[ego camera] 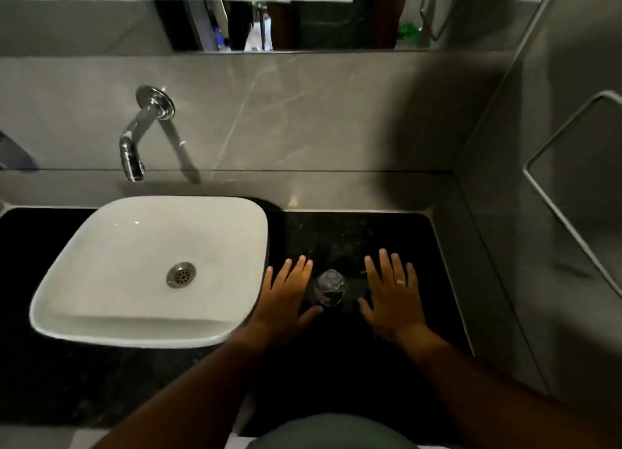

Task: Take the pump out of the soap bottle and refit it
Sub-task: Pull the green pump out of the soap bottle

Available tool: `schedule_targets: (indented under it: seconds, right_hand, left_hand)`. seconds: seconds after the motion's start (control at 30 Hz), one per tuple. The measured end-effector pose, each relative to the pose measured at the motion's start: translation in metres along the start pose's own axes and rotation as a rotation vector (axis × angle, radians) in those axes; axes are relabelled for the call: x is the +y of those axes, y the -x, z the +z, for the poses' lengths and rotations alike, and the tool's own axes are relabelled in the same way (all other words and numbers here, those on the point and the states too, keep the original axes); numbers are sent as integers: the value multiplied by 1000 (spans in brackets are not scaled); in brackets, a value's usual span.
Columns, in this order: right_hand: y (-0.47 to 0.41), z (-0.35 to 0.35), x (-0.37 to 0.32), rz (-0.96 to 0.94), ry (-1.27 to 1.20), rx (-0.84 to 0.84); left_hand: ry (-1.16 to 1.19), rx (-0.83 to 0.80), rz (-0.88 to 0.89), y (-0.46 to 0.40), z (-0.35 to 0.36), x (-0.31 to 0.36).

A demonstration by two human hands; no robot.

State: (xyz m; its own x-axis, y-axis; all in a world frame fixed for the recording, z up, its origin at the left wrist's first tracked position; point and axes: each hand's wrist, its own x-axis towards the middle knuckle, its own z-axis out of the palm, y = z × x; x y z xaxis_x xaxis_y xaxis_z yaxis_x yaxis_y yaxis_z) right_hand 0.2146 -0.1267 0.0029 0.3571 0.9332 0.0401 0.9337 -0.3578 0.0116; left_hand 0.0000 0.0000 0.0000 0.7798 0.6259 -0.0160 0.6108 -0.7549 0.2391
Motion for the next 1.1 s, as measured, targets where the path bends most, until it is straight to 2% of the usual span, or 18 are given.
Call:
schedule_targets:
  seconds: [0.13, 0.23, 0.37, 0.63, 0.73, 0.87, 1.1]
  right_hand:
    - [5, 21, 2, 243, -111, -109]
    - [-8, 27, 2, 410, -204, -145]
    - [-26, 35, 3, 455, -268, -186]
    - [-46, 55, 7, 472, -304, -226]
    - [-50, 51, 7, 529, -440, -194]
    - [-62, 27, 8, 545, -840, -90]
    - [-87, -61, 10, 325, -1316, 256]
  left_hand:
    - [47, -38, -100, 2, 31, -1]
    - [182, -2, -136, -13, 40, 5]
    - [367, 87, -147, -30, 50, 10]
    - [495, 155, -138, -57, 52, 7]
    - [527, 156, -134, -60, 50, 5]
    - [532, 110, -103, -56, 48, 4]
    - [545, 99, -120, -51, 47, 5]
